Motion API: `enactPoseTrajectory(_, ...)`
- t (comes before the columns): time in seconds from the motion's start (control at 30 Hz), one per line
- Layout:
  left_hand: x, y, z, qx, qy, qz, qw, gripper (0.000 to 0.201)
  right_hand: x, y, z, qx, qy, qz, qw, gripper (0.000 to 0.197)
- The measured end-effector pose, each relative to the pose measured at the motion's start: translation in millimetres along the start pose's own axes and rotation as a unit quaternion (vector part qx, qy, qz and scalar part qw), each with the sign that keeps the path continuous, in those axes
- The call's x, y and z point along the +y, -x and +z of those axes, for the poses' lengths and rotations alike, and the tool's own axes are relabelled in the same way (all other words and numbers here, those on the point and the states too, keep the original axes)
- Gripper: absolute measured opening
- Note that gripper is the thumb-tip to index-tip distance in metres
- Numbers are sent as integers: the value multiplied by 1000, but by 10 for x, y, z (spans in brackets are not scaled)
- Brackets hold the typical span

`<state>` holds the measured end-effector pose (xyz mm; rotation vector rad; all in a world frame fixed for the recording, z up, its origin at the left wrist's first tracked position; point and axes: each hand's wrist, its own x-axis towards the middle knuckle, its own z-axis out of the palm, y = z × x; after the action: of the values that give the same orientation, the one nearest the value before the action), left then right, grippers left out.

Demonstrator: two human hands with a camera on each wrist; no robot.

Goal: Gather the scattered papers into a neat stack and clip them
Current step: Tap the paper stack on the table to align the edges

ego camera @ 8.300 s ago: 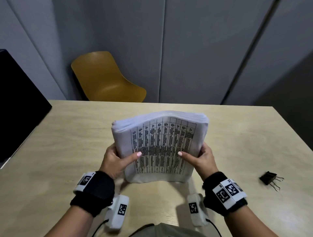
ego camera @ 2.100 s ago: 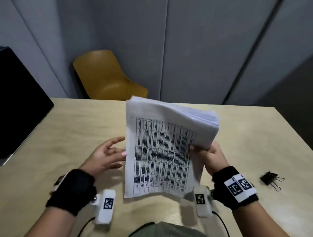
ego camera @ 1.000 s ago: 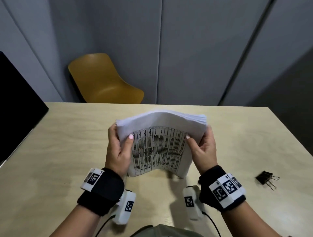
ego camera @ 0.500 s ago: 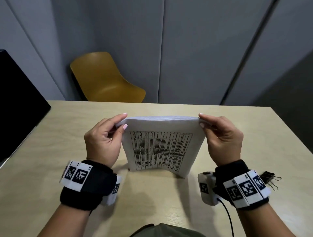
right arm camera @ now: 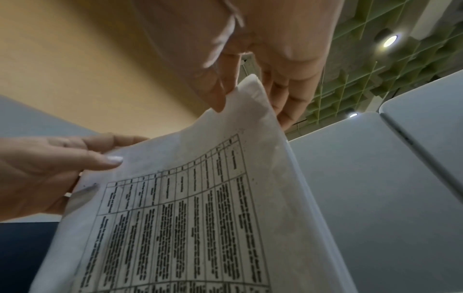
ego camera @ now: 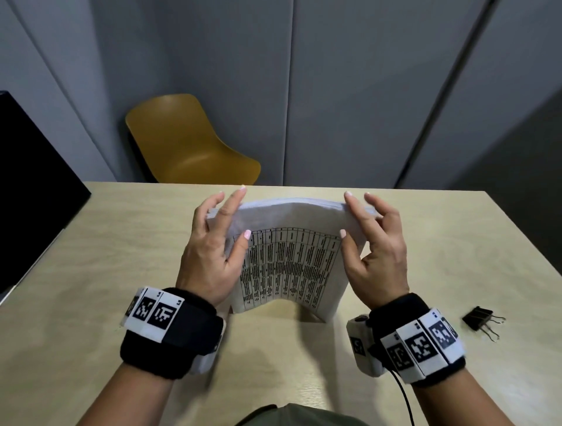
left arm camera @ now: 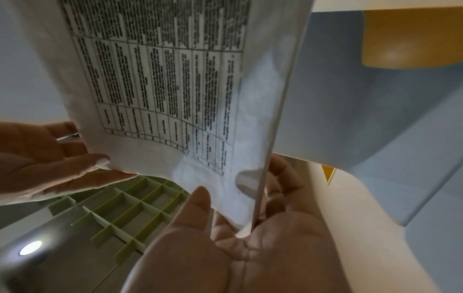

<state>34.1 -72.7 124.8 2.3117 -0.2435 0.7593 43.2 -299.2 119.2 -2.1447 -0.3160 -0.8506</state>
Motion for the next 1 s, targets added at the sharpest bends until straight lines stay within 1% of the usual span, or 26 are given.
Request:
enactPoseTrajectory(0.07,27,17,10,7,12,8,1000,54,-22,12,8,2,6,-3,1000,48)
enactPoseTrajectory(0.13,43,31,13,-9,19,-4,1000,49,-33,-1,7,1,-9,-10,1000,43)
enactPoseTrajectory(0.2,30,17,-7,-19,29,2,999,45,-15,-34,-10,1,-28,-17,999,42)
enactPoseTrajectory(0.27,8,-18,-44,-18,48,14,999,41,21,-58,-36,-4,-59,-5,998,46)
enactPoseTrajectory(0.3,-14,-41,-62,-13,67,11,998,39,48,-70,-50,-8,-109,25,994,52)
enactPoseTrajectory(0.33,-30,-60,-80,-4,95,-3,995,38,56,-87,-70,-16,-181,64,981,61)
enactPoseTrajectory(0.37,-50,-82,-97,7,128,-25,991,37,83,-108,-89,-27,-254,99,962,69)
enactPoseTrajectory(0.4,-83,-106,-107,16,166,-52,985,38,116,-132,-101,-46,-306,129,942,75)
enactPoseTrajectory(0.43,-113,-132,-117,19,212,-79,974,44,157,-157,-100,-78,-333,157,927,76)
enactPoseTrajectory(0.47,-152,-148,-116,11,259,-106,960,53,201,-170,-90,-119,-340,180,915,71)
enactPoseTrajectory(0.53,-233,-150,-88,-48,328,-153,931,73,281,-153,1,-185,-336,232,894,49)
enactPoseTrajectory(0.57,-278,-125,-41,-91,342,-178,918,78,324,-120,64,-201,-332,263,883,36)
enactPoseTrajectory(0.6,-312,-84,18,-135,347,-211,904,81,383,-74,129,-211,-323,291,875,31)
enactPoseTrajectory(0.63,-359,-25,94,-165,343,-241,893,82,432,-33,189,-217,-316,309,871,32)
enactPoseTrajectory(0.67,-398,36,174,-177,327,-262,891,79,463,-4,229,-216,-311,315,870,34)
enactPoseTrajectory(0.7,-419,70,229,-173,316,-273,892,68,485,5,257,-212,-311,309,873,37)
enactPoseTrajectory(0.77,-388,58,253,-138,287,-273,908,30,487,-22,260,-210,-324,282,878,39)
enactPoseTrajectory(0.8,-369,35,241,-124,281,-264,914,22,485,-44,240,-206,-332,275,878,40)
enactPoseTrajectory(0.83,-362,17,230,-117,283,-255,917,26,492,-54,222,-197,-344,275,876,40)
enactPoseTrajectory(0.87,-387,37,223,-123,298,-257,911,28,510,-36,210,-188,-356,281,871,38)
enactPoseTrajectory(0.93,-425,122,224,-158,325,-276,891,31,552,57,217,-187,-353,296,868,36)
enactPoseTrajectory(1.0,-457,281,312,-188,325,-307,874,42,610,230,279,-201,-317,306,875,37)
